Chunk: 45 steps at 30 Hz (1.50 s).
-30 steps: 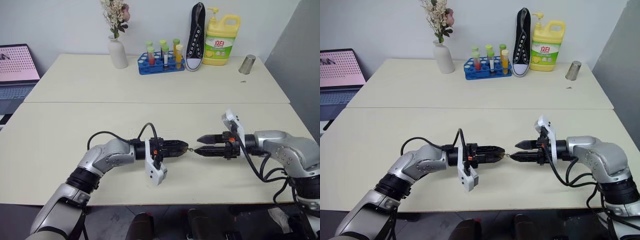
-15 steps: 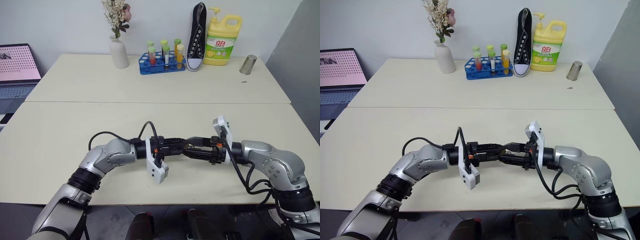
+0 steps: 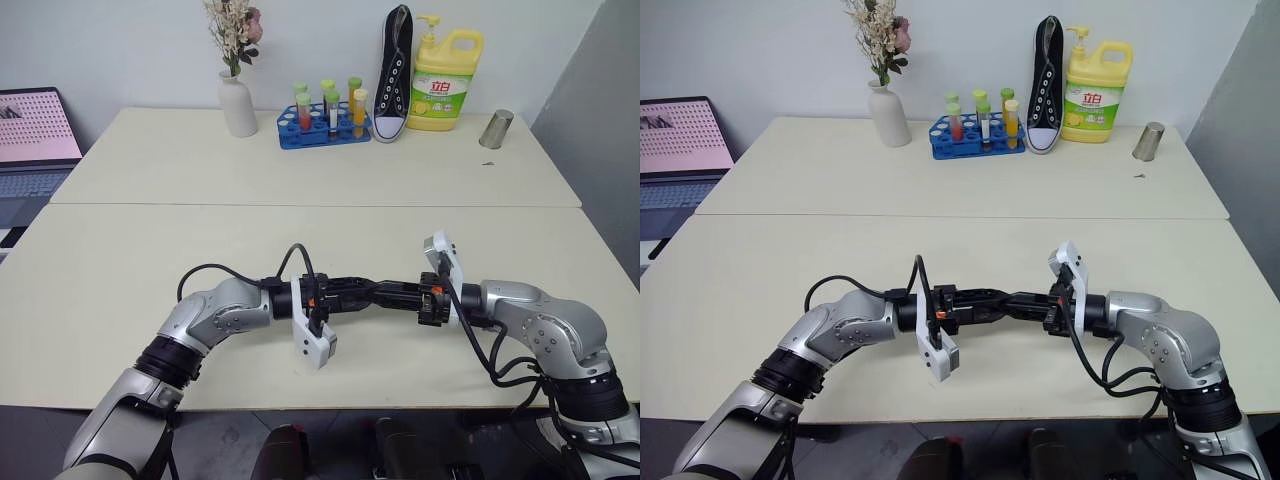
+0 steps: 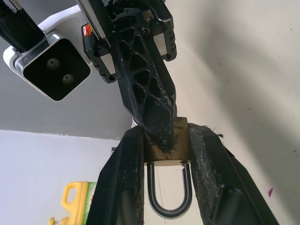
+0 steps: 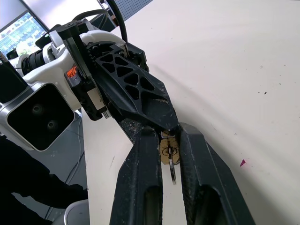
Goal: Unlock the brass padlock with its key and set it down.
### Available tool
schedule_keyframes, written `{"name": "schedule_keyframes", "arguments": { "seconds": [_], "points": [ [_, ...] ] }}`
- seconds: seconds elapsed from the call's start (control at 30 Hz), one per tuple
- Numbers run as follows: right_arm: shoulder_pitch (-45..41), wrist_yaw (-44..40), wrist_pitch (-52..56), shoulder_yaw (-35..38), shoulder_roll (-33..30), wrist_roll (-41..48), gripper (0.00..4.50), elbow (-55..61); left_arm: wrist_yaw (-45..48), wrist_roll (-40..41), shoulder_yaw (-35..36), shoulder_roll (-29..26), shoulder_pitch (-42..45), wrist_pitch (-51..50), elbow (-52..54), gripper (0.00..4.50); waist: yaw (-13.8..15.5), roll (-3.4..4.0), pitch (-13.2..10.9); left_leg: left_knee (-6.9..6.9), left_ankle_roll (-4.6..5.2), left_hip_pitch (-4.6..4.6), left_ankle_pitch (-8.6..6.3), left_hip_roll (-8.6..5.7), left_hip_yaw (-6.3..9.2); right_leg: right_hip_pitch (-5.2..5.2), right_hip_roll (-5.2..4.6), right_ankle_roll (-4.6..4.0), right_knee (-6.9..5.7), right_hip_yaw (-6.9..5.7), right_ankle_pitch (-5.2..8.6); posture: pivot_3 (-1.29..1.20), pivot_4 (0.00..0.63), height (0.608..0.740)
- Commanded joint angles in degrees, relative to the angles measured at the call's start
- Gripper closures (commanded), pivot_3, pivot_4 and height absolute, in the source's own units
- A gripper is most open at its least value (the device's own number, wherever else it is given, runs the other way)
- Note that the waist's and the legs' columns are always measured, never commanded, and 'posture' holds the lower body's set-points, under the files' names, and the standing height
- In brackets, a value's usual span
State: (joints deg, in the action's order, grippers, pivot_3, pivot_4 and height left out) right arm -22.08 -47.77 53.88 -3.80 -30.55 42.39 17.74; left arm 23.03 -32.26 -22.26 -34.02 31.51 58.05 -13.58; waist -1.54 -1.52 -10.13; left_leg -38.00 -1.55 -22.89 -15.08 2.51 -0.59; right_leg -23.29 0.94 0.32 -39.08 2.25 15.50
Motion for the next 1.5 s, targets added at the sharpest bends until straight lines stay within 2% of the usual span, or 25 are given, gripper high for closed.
{"name": "schedule_keyframes", "arguments": {
  "seconds": [0.03,0.13,0.33,0.4,0.57,0.8,0.93,1.17,1.33,1.5],
  "points": [
    [-1.56,-2.06,-1.16,-0.48,-0.19,0.7,4.36,1.04,-1.05,0.57,0.77,-0.02,0.04,0.36,1.12,3.54,0.0,0.0,0.0,0.0,0.0,0.0,0.0,0.0,0.0,0.0,0.0,0.0,0.0,0.0,0.0,0.0,0.15,0.74],
    [-1.94,-2.76,-1.29,-0.54,-0.26,0.42,4.36,0.71,-1.36,0.5,0.95,-0.01,-0.07,0.48,1.12,3.54,0.0,0.0,0.0,0.0,0.0,0.0,0.0,0.0,0.01,0.0,0.0,0.0,0.0,-0.01,0.0,0.0,0.15,0.74],
    [-3.79,-4.16,-1.49,-0.34,-0.61,0.07,4.36,-1.01,1.37,5.6,-0.05,-1.65,-1.08,1.2,1.41,3.54,-0.04,0.0,0.0,0.0,0.0,0.01,0.0,0.02,0.01,0.0,0.0,0.0,0.0,-0.01,0.0,0.0,0.15,0.74],
    [-4.11,-4.52,-1.74,-0.4,-0.69,-0.17,4.36,-1.45,2.45,8.46,0.09,-1.8,-1.68,0.48,2.32,2.78,-0.05,0.0,0.0,0.0,0.0,0.01,0.0,0.02,0.0,0.0,0.0,0.0,0.0,0.0,0.0,0.0,0.15,0.74],
    [-4.48,-5.05,-2.89,-0.6,-1.21,-1.12,4.36,-2.58,4.32,11.98,0.69,-3.41,-4.85,0.29,6.81,1.21,-0.04,0.0,0.0,0.01,0.0,0.0,0.0,0.03,0.01,0.0,-0.01,-0.01,0.0,0.0,0.0,0.0,0.15,0.74],
    [-4.93,-5.85,-4.86,-0.19,-1.95,-2.92,4.36,-4.57,6.73,20.7,2.74,-4.13,-9.92,-7.96,14.81,1.2,-0.05,0.0,0.0,0.0,0.0,0.02,0.0,0.03,0.01,0.0,-0.02,-0.01,-0.01,0.0,0.0,0.0,0.15,0.74],
    [-5.02,-6.61,-5.97,-0.44,-2.74,-3.72,4.36,-5.02,7.65,30.87,5.73,-2.11,-10.19,-19.05,18.71,2.1,-0.04,0.0,0.0,-0.01,0.0,0.01,0.0,0.03,0.02,0.0,-0.02,0.0,-0.01,-0.01,0.0,0.0,0.15,0.74],
    [-4.83,-8.34,-7.27,-0.58,-4.36,-4.0,4.36,-3.56,14.4,47.07,9.65,0.42,-7.55,-43.62,20.55,4.47,-0.12,0.0,0.0,-0.02,0.0,0.01,0.0,0.0,0.04,0.01,0.1,0.01,0.0,-0.03,0.01,0.0,0.15,0.74],
    [-4.63,-8.86,-7.47,-0.66,-4.71,-3.32,4.36,-1.81,21.08,55.87,10.11,1.28,-8.44,-60.15,19.9,4.5,-0.16,0.0,0.0,-0.01,0.0,0.01,0.0,0.01,0.06,0.01,0.22,0.01,0.01,-0.03,0.01,0.0,0.15,0.74],
    [-4.05,-8.78,-7.12,-0.28,-4.47,-2.71,4.36,-0.68,24.92,58.72,8.83,3.44,-10.01,-67.79,22.7,4.5,-0.12,0.0,0.0,-0.01,0.0,0.0,0.0,0.01,0.06,0.01,0.22,0.01,0.02,-0.01,0.02,0.0,0.15,0.74]
  ]
}}
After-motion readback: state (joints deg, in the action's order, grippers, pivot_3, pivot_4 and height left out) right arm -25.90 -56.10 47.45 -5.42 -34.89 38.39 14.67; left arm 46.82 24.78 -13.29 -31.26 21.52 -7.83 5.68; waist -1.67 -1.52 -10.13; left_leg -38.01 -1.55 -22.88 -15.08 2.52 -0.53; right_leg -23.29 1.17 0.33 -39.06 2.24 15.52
